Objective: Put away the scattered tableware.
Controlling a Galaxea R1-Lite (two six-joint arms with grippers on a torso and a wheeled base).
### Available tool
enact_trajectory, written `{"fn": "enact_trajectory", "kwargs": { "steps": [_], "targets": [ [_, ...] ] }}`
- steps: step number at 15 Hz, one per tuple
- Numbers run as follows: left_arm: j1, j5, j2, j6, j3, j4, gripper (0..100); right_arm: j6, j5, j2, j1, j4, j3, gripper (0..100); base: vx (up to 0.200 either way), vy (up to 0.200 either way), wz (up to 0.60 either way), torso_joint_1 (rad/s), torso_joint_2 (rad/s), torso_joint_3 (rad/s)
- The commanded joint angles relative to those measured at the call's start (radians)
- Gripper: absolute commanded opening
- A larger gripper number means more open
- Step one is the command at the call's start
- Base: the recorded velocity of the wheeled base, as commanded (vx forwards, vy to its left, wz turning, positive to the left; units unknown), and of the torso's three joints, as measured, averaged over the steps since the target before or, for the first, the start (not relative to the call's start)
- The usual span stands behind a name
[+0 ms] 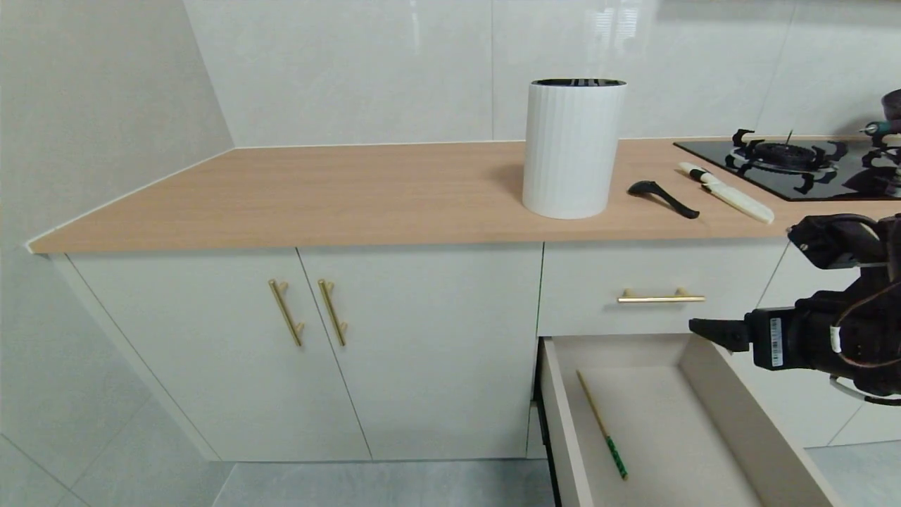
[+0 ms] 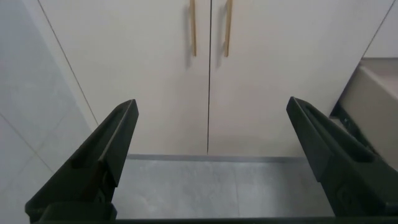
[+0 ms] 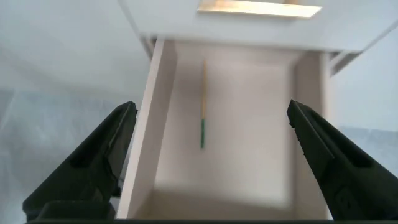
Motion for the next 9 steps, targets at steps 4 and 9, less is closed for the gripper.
{"fn": "enact_trajectory", "kwargs": {
  "steps": [4, 9],
  "targets": [
    [0.000, 0.000, 0.001, -0.001, 0.000, -0.001, 100, -0.108, 0.098, 0.046, -0.219, 0.026, -0.233, 100, 0.000, 0.000, 0.00, 0.150, -0.47, -0.328],
    [0.000, 0.000, 0.001, -0.001, 0.000, -0.001, 100, -0.215, 0.167, 0.325, -0.286, 0.084, -0.570, 100, 0.000, 0.000, 0.00, 0.053, -0.14, -0.098]
  ]
}}
